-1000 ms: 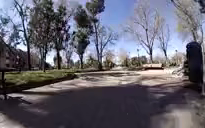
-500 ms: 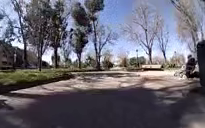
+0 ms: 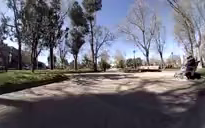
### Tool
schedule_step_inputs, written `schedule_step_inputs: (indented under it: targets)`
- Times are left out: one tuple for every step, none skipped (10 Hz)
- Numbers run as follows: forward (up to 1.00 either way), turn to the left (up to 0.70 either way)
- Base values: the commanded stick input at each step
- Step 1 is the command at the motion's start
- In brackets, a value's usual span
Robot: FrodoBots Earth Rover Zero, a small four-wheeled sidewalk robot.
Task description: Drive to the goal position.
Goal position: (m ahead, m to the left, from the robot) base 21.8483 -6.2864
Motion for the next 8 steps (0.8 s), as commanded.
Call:
schedule_step_inputs:
  targets:
    - [0.85,0.00]
    - [0.85,0.00]
    - [0.85,0.00]
    - [0.85,0.00]
    - [0.85,0.00]
    - [0.84,0.00]
    - [0.13,0.00]
    - [0.06,0.00]
